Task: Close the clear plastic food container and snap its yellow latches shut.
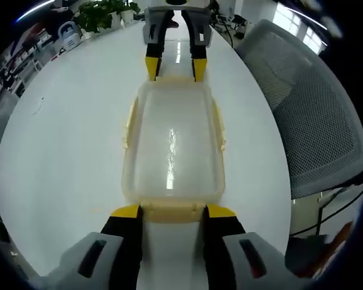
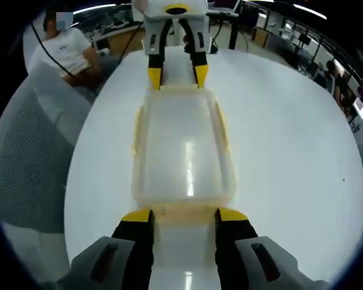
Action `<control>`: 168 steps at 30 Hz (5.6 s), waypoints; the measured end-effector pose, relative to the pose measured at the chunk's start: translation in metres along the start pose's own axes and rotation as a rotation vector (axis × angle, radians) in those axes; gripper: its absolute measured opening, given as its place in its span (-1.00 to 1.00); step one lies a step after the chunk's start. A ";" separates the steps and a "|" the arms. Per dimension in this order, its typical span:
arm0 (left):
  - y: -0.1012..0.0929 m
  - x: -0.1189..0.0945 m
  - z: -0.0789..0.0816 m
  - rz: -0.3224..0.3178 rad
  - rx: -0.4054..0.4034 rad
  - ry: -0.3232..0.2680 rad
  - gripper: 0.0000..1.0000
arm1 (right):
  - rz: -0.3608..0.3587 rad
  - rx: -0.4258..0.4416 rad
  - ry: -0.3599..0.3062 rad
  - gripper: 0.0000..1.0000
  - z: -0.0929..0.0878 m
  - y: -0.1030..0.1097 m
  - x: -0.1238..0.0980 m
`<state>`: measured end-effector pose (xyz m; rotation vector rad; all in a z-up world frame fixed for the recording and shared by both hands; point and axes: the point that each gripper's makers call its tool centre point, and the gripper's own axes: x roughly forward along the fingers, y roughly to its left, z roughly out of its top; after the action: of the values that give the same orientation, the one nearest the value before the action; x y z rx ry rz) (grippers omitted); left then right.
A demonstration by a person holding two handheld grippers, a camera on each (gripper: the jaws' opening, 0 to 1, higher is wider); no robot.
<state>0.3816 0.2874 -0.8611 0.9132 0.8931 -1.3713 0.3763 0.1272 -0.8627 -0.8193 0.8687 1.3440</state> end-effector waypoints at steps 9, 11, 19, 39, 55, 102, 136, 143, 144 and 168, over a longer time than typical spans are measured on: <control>0.001 0.000 0.000 -0.002 0.000 -0.001 -0.25 | -0.003 0.002 0.009 -0.24 0.000 0.000 0.000; 0.000 0.000 0.000 -0.002 0.001 0.002 -0.25 | -0.005 0.001 0.011 -0.24 0.000 0.000 0.000; -0.001 0.000 0.001 -0.005 0.011 0.022 -0.25 | -0.005 -0.022 0.024 -0.24 0.000 0.003 -0.001; -0.003 -0.024 0.013 0.016 0.030 0.012 -0.25 | -0.011 -0.025 -0.011 -0.24 0.010 0.004 -0.024; -0.002 -0.047 0.020 0.024 0.028 0.024 -0.24 | -0.014 -0.034 -0.017 -0.24 0.026 0.003 -0.049; -0.009 -0.069 0.044 0.047 0.030 0.023 -0.24 | -0.022 -0.038 -0.027 -0.24 0.028 0.011 -0.083; 0.002 -0.045 0.117 0.041 0.050 0.000 -0.23 | -0.032 -0.004 0.009 -0.24 -0.038 -0.001 -0.119; 0.001 -0.040 0.130 0.036 0.050 -0.008 -0.23 | -0.026 0.001 0.017 -0.24 -0.052 0.000 -0.125; 0.001 -0.039 0.132 0.035 0.052 -0.008 -0.23 | -0.024 0.004 0.016 -0.24 -0.054 0.000 -0.127; 0.001 -0.014 0.177 0.019 0.053 -0.016 -0.23 | -0.019 0.021 0.034 -0.24 -0.101 -0.002 -0.144</control>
<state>0.3810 0.1308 -0.7783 0.9472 0.8372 -1.3893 0.3691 -0.0287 -0.7810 -0.8346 0.8981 1.3059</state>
